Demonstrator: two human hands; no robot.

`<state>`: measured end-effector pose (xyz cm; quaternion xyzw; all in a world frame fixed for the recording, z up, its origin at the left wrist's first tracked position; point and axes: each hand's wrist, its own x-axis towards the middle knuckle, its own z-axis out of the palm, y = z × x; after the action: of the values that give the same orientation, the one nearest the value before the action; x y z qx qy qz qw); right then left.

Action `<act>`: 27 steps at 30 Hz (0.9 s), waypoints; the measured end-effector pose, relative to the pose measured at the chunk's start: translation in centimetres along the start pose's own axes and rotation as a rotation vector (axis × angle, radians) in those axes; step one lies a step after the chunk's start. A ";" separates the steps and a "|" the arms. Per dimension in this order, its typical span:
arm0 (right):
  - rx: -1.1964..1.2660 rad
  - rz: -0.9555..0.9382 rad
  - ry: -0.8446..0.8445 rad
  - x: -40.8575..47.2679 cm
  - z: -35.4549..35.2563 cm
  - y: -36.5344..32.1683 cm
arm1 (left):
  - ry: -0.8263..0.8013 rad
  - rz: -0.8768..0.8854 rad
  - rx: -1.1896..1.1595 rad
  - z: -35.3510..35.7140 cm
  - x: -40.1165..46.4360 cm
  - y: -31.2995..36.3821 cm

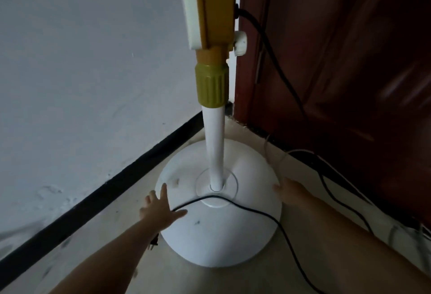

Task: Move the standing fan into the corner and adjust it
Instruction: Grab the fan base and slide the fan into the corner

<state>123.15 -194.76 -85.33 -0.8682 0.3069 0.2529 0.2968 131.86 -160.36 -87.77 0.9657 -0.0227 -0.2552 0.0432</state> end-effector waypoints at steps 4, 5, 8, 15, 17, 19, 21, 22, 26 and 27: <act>0.088 0.087 0.041 1.3 2.1 -0.1 | -0.079 -0.012 -0.095 1.5 1.7 -1.6; 0.096 0.090 0.059 1.8 2.5 -0.2 | -0.075 -0.013 -0.162 1.8 2.2 -1.7; 0.150 0.116 0.098 2.7 3.6 -0.2 | 0.002 -0.028 -0.348 2.5 3.4 -1.9; 0.305 0.180 0.179 4.9 4.2 0.4 | 0.029 -0.186 -0.543 2.1 7.1 -2.1; 0.371 0.200 0.205 5.9 4.1 0.4 | -0.040 -0.172 -0.561 1.5 8.4 -2.6; 0.425 0.209 0.242 6.8 4.0 0.3 | -0.099 -0.171 -0.642 0.9 9.3 -3.1; 0.453 0.218 0.267 7.3 4.1 0.3 | -0.133 -0.155 -0.696 0.7 9.8 -3.4; 0.452 0.224 0.267 7.5 4.1 0.2 | -0.143 -0.153 -0.700 0.8 9.9 -3.5; 0.443 0.241 0.301 8.5 4.1 0.0 | -0.152 -0.161 -0.710 1.1 10.5 -4.1; 0.447 0.244 0.313 8.7 4.2 0.1 | -0.147 -0.161 -0.718 1.3 10.8 -4.2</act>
<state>127.98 -195.36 -93.68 -0.7664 0.4993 0.0762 0.3970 140.66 -156.96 -94.56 0.8668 0.1409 -0.3184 0.3569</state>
